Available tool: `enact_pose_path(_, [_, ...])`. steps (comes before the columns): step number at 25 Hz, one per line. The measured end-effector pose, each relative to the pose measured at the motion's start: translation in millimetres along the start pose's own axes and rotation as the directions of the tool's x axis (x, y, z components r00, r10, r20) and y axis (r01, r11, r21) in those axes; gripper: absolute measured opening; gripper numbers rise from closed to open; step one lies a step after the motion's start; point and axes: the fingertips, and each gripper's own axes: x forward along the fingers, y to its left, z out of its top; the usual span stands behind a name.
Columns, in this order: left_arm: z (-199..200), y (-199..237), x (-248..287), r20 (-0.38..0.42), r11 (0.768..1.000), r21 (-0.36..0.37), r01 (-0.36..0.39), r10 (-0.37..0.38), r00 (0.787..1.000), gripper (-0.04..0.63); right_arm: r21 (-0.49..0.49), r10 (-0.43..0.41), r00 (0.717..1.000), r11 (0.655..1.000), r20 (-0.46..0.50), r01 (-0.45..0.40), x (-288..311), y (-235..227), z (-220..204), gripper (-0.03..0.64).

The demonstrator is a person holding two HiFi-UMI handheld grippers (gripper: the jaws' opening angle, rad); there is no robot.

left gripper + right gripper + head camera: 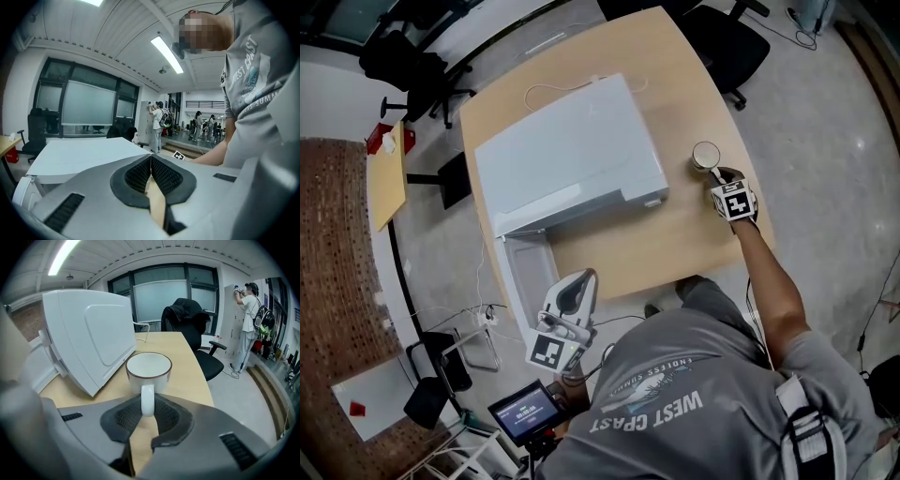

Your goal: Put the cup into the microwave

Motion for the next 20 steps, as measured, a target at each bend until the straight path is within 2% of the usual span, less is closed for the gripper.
enact_pose_path(4, [2,-4,-9,0.010,1.000,0.008,0.000,0.000,1.000,0.021,0.013,-0.004,1.000,1.000,0.031,0.003,-18,6,3,0.069])
enact_pose_path(10, [4,-14,-31,0.036,1.000,0.027,0.004,-0.005,0.999,0.021,-0.023,0.002,0.992,1.000,0.122,0.001,-69,23,22,0.069])
enact_pose_path(20, [10,-39,-95,0.122,0.998,0.065,0.015,-0.023,0.992,0.021,-0.093,0.005,0.961,0.995,0.277,0.021,-187,74,73,0.069])
